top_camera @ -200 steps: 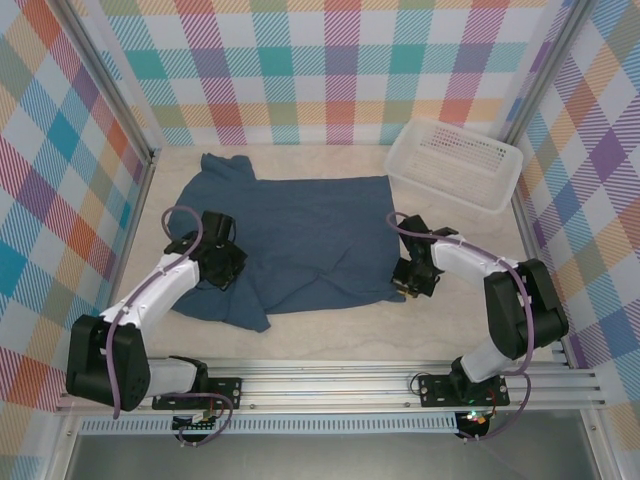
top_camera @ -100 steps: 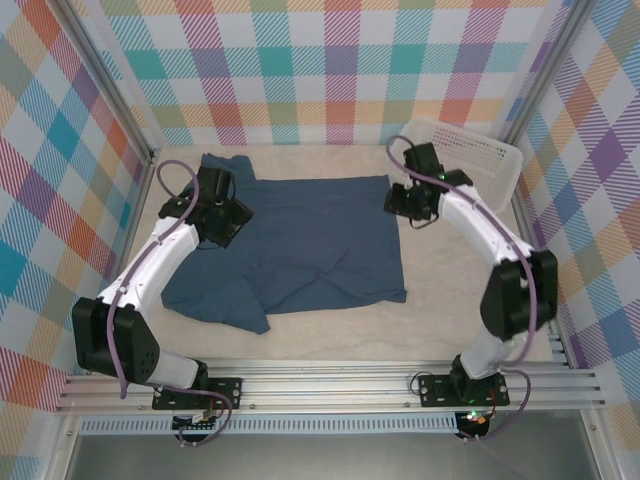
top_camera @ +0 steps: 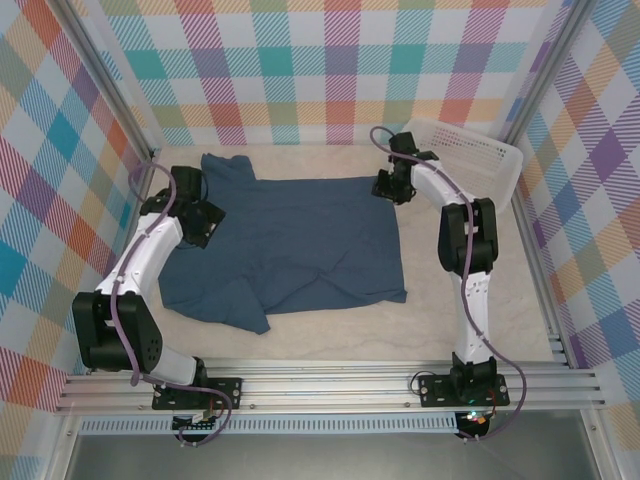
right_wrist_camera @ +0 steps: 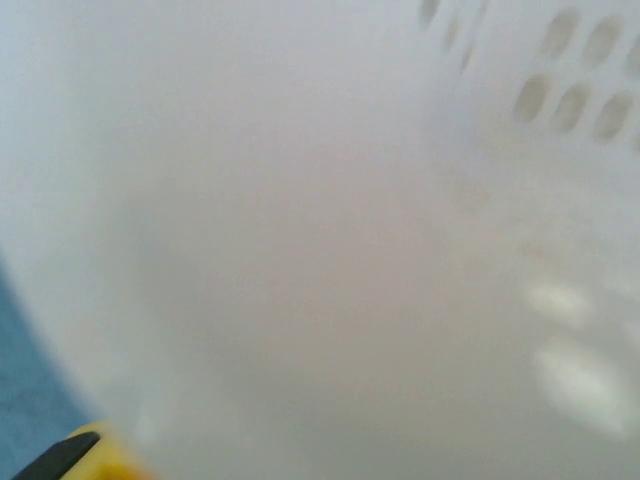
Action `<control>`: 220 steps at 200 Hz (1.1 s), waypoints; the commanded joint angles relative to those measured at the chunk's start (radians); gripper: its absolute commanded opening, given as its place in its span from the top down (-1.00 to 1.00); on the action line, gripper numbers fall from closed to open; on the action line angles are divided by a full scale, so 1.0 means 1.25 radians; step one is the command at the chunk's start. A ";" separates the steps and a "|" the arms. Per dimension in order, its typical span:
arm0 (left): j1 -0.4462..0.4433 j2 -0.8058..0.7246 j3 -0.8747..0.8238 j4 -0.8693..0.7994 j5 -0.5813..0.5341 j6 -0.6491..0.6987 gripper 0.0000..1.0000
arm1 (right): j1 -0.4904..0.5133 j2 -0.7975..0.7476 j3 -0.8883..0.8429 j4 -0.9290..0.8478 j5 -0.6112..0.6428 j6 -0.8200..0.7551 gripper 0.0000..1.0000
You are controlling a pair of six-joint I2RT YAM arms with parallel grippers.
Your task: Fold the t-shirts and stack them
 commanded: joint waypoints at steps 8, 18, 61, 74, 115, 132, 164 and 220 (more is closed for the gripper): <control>0.039 -0.024 -0.018 -0.010 0.012 0.027 -0.04 | -0.079 0.027 0.061 0.021 0.013 0.072 0.22; 0.046 -0.024 -0.017 -0.012 0.013 0.034 -0.03 | -0.098 0.029 0.065 0.028 0.003 0.085 0.20; 0.069 -0.005 -0.021 -0.007 0.003 0.053 -0.03 | -0.115 0.020 0.091 0.006 -0.035 0.080 0.21; 0.082 0.020 -0.009 0.000 -0.009 0.063 -0.03 | -0.100 -0.008 0.067 0.013 -0.061 0.075 0.18; 0.149 0.211 0.110 0.082 0.004 0.058 0.31 | 0.002 -0.166 -0.119 0.090 -0.027 0.094 0.21; 0.149 0.342 0.209 0.114 0.044 0.060 0.35 | 0.033 -0.177 -0.164 0.098 -0.029 0.123 0.21; 0.144 0.544 0.372 0.081 0.043 0.038 0.36 | 0.077 -0.163 -0.197 0.093 -0.040 0.130 0.22; 0.198 0.547 0.251 -0.021 -0.080 -0.064 0.46 | 0.114 -0.162 -0.202 0.075 -0.087 0.106 0.20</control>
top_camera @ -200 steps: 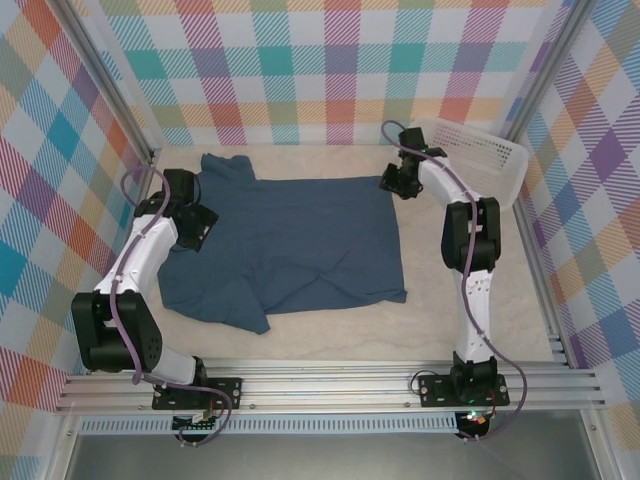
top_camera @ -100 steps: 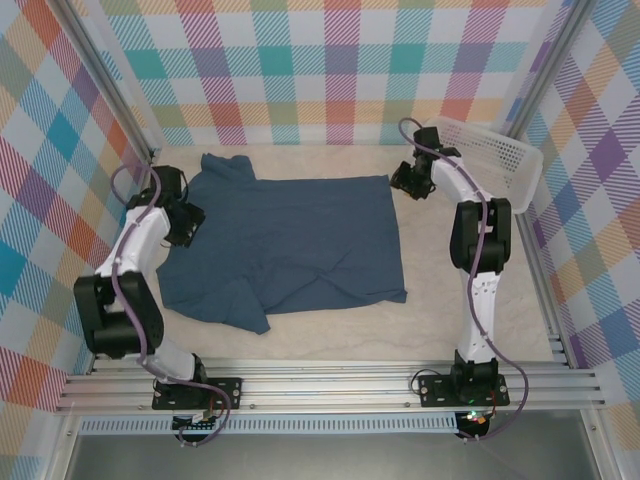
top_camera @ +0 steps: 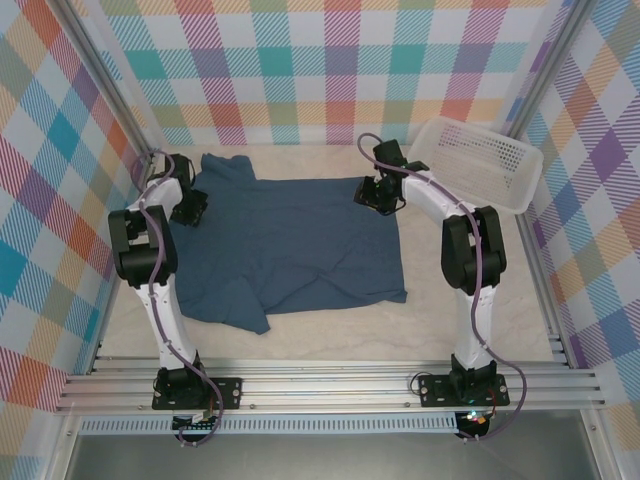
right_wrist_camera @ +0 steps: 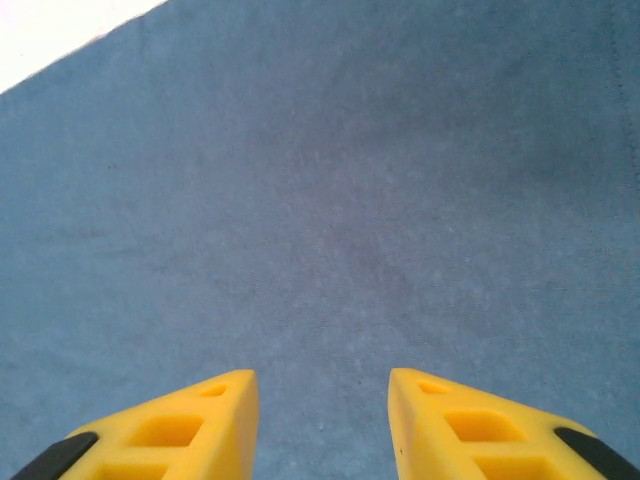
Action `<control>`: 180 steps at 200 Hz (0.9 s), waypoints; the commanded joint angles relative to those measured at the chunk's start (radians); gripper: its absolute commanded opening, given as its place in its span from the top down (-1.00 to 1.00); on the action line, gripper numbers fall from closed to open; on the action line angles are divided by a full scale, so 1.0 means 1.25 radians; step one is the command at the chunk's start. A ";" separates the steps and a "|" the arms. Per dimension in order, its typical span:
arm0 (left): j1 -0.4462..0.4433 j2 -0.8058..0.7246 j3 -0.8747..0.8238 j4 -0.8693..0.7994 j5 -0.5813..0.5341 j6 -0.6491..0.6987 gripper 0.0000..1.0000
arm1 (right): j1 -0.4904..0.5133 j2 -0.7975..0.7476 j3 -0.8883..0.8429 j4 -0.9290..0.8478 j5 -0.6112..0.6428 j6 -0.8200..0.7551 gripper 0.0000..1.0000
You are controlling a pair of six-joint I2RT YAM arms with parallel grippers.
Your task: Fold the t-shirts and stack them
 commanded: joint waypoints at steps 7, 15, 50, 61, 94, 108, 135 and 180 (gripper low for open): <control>0.055 -0.046 -0.140 -0.098 -0.076 -0.076 0.48 | 0.015 0.007 0.007 -0.014 -0.040 -0.006 0.19; 0.069 -0.070 -0.185 -0.094 -0.086 -0.081 0.50 | 0.020 0.010 0.008 -0.018 -0.044 -0.008 0.18; 0.144 -0.133 -0.289 -0.066 -0.084 -0.049 0.49 | 0.045 0.037 0.036 -0.047 -0.069 -0.012 0.15; 0.153 -0.135 -0.287 -0.037 -0.053 -0.013 0.44 | 0.053 0.046 0.044 -0.051 -0.077 -0.012 0.14; 0.138 -0.131 -0.185 -0.031 0.024 0.064 0.14 | 0.074 0.099 0.092 -0.072 -0.083 -0.017 0.14; 0.111 -0.144 -0.137 -0.070 0.011 0.074 0.05 | 0.079 0.128 0.121 -0.074 -0.085 -0.017 0.14; 0.056 -0.164 -0.107 -0.148 -0.005 0.028 0.04 | 0.083 0.194 0.178 -0.090 -0.075 -0.007 0.15; 0.007 -0.064 -0.105 -0.115 0.105 0.028 0.06 | 0.066 0.263 0.234 -0.145 -0.020 0.028 0.16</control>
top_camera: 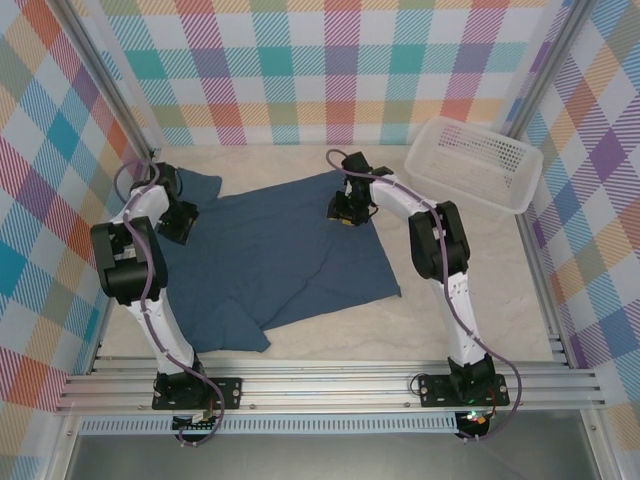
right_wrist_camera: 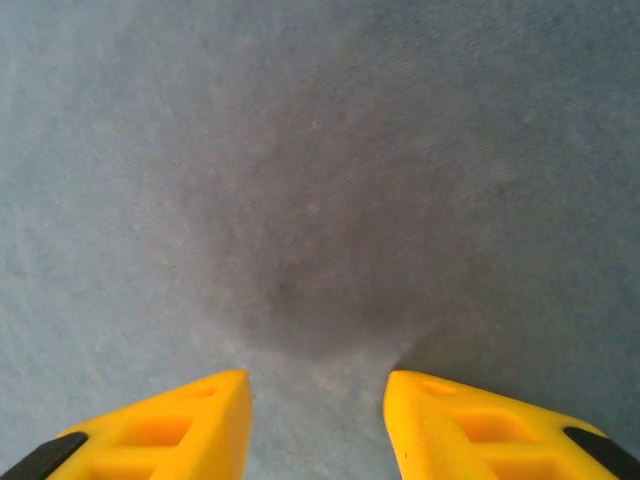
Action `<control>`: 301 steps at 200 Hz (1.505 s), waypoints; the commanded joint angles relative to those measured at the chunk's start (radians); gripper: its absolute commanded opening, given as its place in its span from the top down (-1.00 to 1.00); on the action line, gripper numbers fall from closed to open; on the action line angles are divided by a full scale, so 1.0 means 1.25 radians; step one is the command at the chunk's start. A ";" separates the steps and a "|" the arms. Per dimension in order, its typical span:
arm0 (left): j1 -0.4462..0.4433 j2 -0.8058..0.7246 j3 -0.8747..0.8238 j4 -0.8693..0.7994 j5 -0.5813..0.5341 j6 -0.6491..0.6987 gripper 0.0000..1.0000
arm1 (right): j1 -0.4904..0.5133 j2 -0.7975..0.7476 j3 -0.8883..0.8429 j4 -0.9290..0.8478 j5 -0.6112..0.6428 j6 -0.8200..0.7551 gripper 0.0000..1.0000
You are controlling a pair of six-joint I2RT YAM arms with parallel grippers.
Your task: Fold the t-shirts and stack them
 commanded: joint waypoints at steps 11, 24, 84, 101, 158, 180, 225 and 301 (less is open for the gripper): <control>-0.034 0.117 0.056 -0.037 0.089 0.021 0.07 | -0.022 0.040 0.032 -0.075 0.050 0.033 0.16; -0.057 0.166 0.115 -0.062 0.092 0.041 0.08 | -0.039 0.040 0.028 -0.088 0.060 0.041 0.17; -0.158 0.372 0.431 -0.127 0.130 0.054 0.11 | -0.127 0.035 0.017 -0.137 0.104 0.044 0.18; -0.179 0.427 0.527 -0.138 0.132 0.044 0.09 | -0.149 0.040 0.029 -0.148 0.122 0.045 0.18; -0.201 0.495 0.748 -0.208 0.100 0.033 -0.01 | -0.176 0.077 0.148 -0.185 0.091 -0.006 0.12; -0.212 0.346 0.674 -0.228 -0.008 0.069 -0.13 | -0.157 0.012 0.133 -0.172 0.092 -0.028 0.06; -0.285 0.039 0.303 -0.271 -0.134 0.169 -0.12 | -0.148 -0.215 -0.056 -0.121 0.138 0.024 -0.10; -0.426 -0.030 0.040 -0.209 -0.066 0.070 0.03 | -0.140 -0.611 -0.556 -0.043 0.075 0.048 -0.08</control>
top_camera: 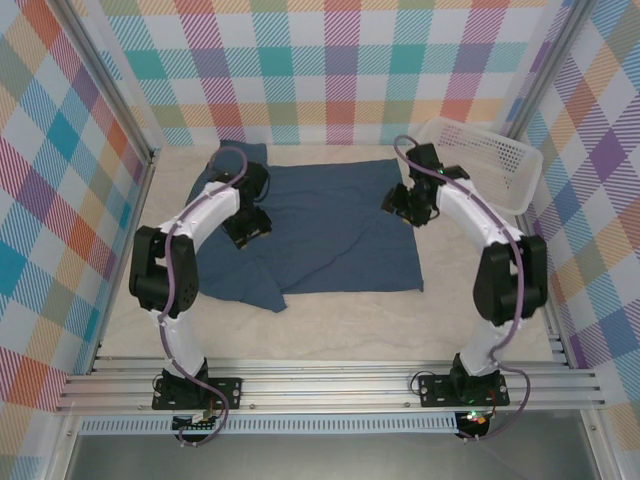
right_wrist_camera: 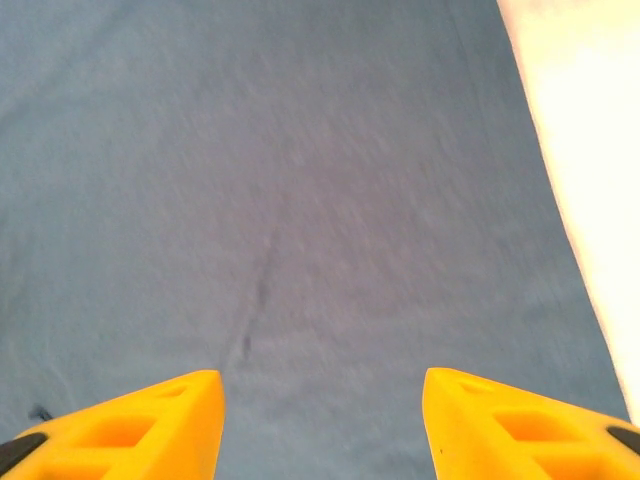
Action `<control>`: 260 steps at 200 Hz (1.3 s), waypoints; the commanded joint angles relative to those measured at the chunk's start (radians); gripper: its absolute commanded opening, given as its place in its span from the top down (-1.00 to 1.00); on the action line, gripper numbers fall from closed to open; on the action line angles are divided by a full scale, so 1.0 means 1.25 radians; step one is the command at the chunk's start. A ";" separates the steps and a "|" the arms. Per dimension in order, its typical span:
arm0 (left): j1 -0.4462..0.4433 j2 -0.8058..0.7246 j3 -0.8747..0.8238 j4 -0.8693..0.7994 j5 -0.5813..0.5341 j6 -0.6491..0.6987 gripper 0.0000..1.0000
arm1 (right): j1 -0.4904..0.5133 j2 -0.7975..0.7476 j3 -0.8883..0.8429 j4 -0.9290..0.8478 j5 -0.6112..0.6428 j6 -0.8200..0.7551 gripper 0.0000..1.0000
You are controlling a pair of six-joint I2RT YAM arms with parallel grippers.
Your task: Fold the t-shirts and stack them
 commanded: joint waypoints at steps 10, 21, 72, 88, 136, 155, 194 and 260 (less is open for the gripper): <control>-0.036 0.064 0.035 -0.030 -0.026 -0.051 0.04 | 0.006 -0.119 -0.154 0.011 -0.026 0.012 -0.09; -0.042 0.079 0.035 -0.044 -0.050 -0.069 0.09 | 0.006 -0.154 -0.192 0.011 -0.031 0.011 -0.08; -0.046 0.099 -0.006 -0.020 -0.057 -0.105 0.19 | 0.006 -0.235 -0.259 0.008 -0.035 0.014 -0.08; -0.048 0.097 -0.026 0.003 -0.049 -0.119 0.24 | 0.006 -0.238 -0.261 0.008 -0.039 0.015 -0.08; -0.060 0.114 -0.042 0.020 -0.040 -0.135 0.33 | 0.005 -0.240 -0.259 0.009 -0.043 0.007 -0.08; -0.062 0.114 -0.039 0.017 -0.048 -0.138 0.42 | 0.006 -0.241 -0.261 0.009 -0.044 0.007 -0.08; -0.064 0.102 -0.044 0.008 -0.076 -0.133 0.76 | 0.006 -0.247 -0.268 0.007 -0.047 0.010 -0.08; -0.092 -0.164 -0.233 -0.077 -0.151 -0.236 1.00 | 0.005 -0.247 -0.273 0.006 -0.051 -0.002 -0.07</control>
